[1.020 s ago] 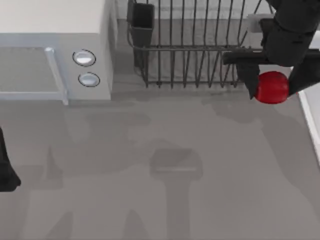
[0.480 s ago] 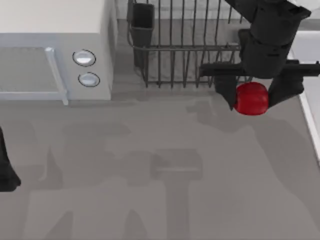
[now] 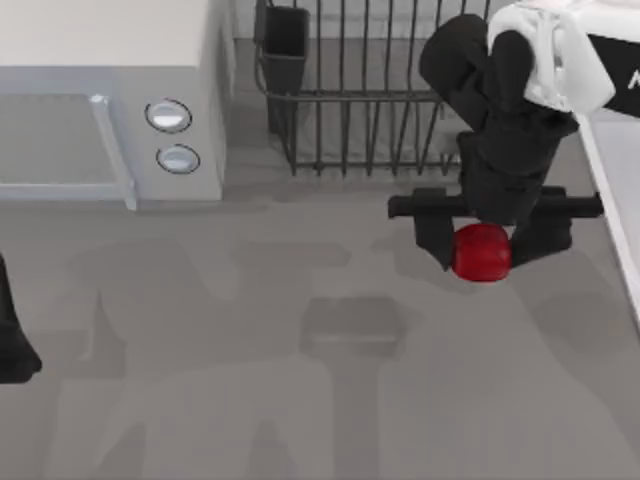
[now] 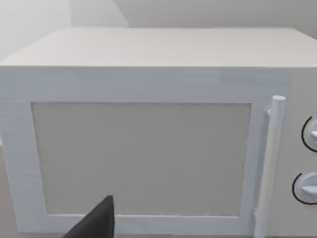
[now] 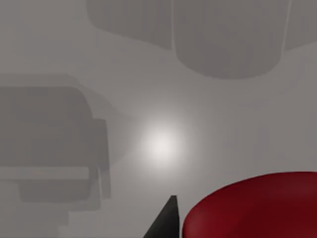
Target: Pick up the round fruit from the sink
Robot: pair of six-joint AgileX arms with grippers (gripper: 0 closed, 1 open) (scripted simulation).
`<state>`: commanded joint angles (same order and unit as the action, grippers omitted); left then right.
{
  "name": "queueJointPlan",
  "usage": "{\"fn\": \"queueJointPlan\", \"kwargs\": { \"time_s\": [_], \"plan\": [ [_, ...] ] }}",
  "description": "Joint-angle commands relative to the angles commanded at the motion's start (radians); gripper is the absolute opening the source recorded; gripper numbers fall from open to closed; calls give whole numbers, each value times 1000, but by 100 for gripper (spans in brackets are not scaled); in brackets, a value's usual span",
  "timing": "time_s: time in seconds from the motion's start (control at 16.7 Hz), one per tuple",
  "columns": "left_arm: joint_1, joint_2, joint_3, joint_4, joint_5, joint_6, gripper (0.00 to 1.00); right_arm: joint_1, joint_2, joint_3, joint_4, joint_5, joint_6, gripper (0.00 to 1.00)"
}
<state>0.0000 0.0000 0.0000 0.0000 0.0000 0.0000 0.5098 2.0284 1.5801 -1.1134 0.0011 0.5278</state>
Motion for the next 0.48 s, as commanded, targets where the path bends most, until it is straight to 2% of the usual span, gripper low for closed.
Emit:
{"fn": "queueJointPlan", "kwargs": {
  "time_s": [0.18,0.42,0.48],
  "plan": [
    [0,0,0,0,0,0,100,2,10,-82,84,1,1,0],
    [0,0,0,0,0,0,100,2,11,-88,90,1,1,0],
    [0,0,0,0,0,0,100,2,11,-88,90,1,1,8]
  ]
}}
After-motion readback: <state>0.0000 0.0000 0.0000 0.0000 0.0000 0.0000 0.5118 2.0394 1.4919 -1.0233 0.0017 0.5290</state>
